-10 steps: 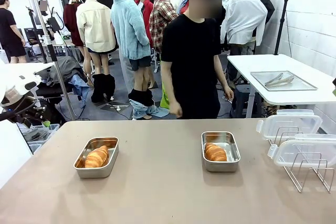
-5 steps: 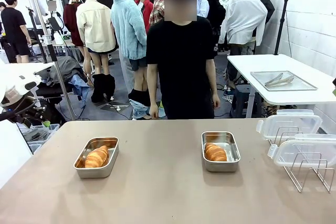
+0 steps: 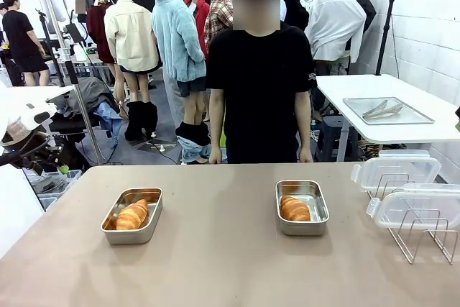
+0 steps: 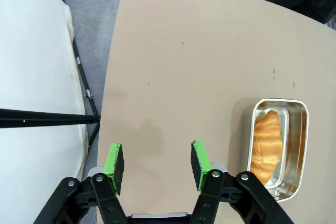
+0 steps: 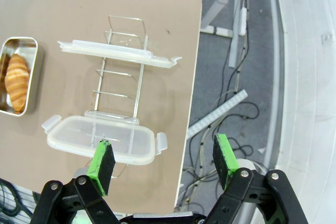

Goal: Place the bread in airtight containers.
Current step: Pick up one Airtight Container lid and hand it to the human.

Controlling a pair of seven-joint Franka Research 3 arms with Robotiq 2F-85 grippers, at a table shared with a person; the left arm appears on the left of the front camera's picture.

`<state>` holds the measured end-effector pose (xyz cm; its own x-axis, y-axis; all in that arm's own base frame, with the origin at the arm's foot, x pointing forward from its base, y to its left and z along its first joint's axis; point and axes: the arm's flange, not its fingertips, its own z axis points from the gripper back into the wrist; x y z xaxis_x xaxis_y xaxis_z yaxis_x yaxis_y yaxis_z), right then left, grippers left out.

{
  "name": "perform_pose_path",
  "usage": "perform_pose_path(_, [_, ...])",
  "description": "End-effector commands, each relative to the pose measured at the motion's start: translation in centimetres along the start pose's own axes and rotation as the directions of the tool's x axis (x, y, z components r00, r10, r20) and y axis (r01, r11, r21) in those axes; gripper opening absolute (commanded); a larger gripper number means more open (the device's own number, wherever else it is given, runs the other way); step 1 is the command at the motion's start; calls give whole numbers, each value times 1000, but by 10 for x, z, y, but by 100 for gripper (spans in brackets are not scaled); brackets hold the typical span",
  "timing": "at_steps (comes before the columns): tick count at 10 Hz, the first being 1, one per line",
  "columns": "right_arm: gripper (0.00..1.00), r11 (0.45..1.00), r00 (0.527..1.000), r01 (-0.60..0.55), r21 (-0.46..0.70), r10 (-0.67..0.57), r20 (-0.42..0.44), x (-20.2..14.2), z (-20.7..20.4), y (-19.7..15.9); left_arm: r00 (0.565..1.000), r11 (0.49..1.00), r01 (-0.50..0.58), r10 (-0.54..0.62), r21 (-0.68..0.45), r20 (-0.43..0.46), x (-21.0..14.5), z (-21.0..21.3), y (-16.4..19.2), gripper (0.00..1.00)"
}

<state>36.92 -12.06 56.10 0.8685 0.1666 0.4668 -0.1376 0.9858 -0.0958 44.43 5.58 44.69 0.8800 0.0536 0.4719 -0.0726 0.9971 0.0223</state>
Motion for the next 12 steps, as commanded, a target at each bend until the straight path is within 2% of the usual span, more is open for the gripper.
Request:
perform_pose_path(1, [93,1000,1000,16,4,-15,-4,-2,-1,3,1000,1000,-9,9,16,2,1,0,-1,67])
perform_pose_path(12, [93,1000,1000,16,4,-15,-4,-2,-1,3,1000,1000,-9,9,16,2,1,0,-1,67])
